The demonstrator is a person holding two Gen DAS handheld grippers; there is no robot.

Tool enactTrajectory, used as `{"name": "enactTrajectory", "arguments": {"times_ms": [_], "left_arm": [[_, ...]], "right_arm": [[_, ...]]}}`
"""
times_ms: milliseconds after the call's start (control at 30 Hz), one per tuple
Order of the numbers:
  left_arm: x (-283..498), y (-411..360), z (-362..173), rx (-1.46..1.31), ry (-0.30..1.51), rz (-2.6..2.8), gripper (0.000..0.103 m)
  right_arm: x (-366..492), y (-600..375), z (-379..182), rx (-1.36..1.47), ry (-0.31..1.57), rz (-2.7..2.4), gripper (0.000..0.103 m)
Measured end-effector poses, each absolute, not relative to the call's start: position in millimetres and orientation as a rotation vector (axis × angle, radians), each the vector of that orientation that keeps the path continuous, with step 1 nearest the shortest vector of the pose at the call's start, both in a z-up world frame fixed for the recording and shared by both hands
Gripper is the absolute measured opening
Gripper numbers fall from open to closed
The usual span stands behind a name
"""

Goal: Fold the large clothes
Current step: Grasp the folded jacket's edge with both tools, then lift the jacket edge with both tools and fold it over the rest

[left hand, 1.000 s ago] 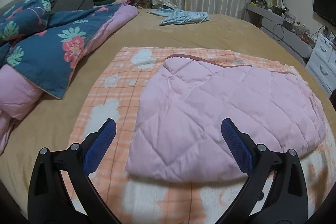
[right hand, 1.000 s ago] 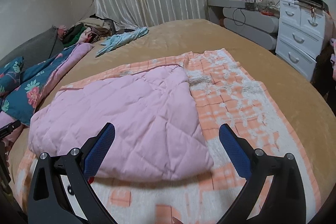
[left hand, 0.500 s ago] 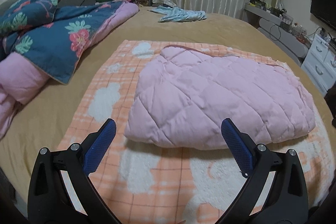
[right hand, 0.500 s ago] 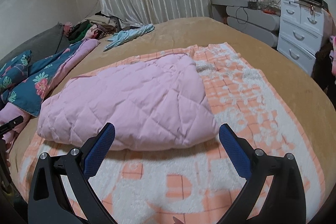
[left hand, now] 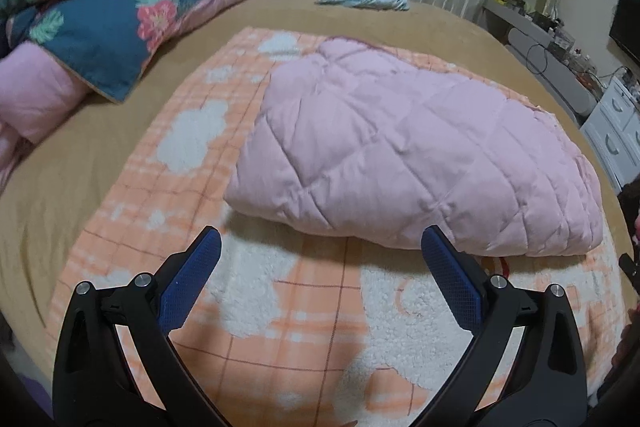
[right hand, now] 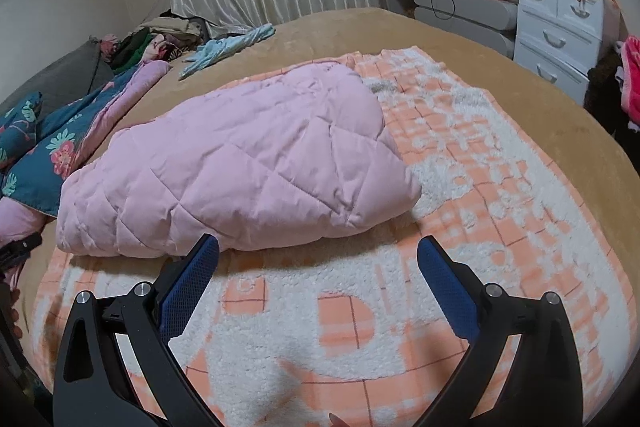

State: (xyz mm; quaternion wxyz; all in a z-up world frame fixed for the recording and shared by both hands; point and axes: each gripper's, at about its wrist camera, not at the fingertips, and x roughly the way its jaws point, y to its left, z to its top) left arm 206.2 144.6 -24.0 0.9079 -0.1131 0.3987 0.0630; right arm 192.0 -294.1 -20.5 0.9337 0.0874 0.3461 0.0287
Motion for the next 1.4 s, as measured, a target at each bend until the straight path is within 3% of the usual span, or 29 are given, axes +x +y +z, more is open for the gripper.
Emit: {"name": "enactTrajectory", "arguments": {"times_ms": [567,900,1400], "left_arm": [[276.1,178.8,-72.9,-0.689,0.921,0.124,0.094],[299.2,184.6,-96.5,-0.778,0.932,0.158,0.095],[300.6,190.5,-119.8,-0.913,0.840,0.092,0.095]], "right_arm": [[228.7,-293.0,-45.8,0.265,0.797,0.023,0.099],[263.6,-318.1,-70.4,0.599,0.846,0.016,0.099],[317.7,-321.0,-102.2,0.772,0.798,0.076,0.098]]}}
